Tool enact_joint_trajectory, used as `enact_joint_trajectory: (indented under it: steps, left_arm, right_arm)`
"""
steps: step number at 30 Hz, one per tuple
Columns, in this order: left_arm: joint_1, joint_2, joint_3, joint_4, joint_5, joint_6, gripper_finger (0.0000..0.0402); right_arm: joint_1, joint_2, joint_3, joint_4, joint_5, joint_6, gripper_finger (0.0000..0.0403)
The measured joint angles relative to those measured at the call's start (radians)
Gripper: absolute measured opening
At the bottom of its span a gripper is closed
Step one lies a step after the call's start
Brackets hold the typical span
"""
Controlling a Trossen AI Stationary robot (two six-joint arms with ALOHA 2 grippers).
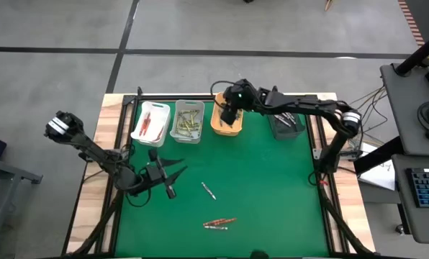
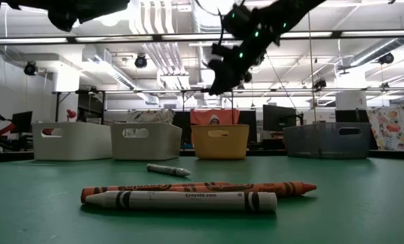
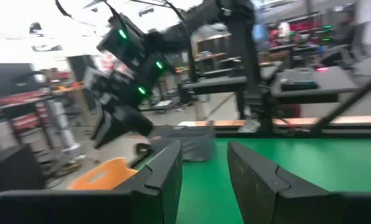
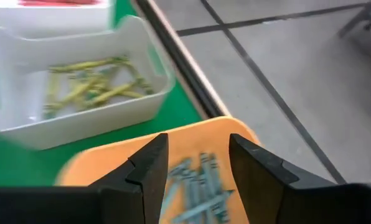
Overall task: Sort crayons
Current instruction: Put the white crayon into the black bin
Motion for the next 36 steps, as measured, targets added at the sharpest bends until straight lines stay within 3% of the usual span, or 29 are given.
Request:
enact_joint_trajectory:
  steps: [4, 9, 17, 27, 31, 36]
  left_arm:
    - [0.007, 0.052, 0.000, -0.005, 0.067, -0.071, 0.0111]
    - [0.034, 0.130, -0.001, -0.025, 0.130, -0.189, 0.0111]
    - [0.113, 0.289, 0.054, -0.067, 0.382, -0.313, 0.0111]
    - [0.172, 0.394, 0.230, -0.601, 0.553, -0.470, 0.0112]
    - [0.193, 0.411, 0.302, -0.761, 0.628, -0.438, 0.0112]
    - [0.250, 0.412, 0.350, -0.835, 0.815, -0.347, 0.0112]
  right_arm:
    - [0.080, -0.066, 0.000, -0.099, -0.008, 0.031, 0.0155]
    - [0.194, -0.104, -0.011, -0.206, -0.126, 0.114, 0.0148]
    - [0.406, -0.107, -0.027, -0.330, -0.177, 0.211, 0.0149]
    - [0.623, -0.105, -0.035, -0.484, -0.177, 0.323, 0.0145]
    - [0.679, -0.104, -0.045, -0.486, -0.177, 0.356, 0.0144]
    - [0.719, -0.104, -0.046, -0.484, -0.177, 0.365, 0.0141]
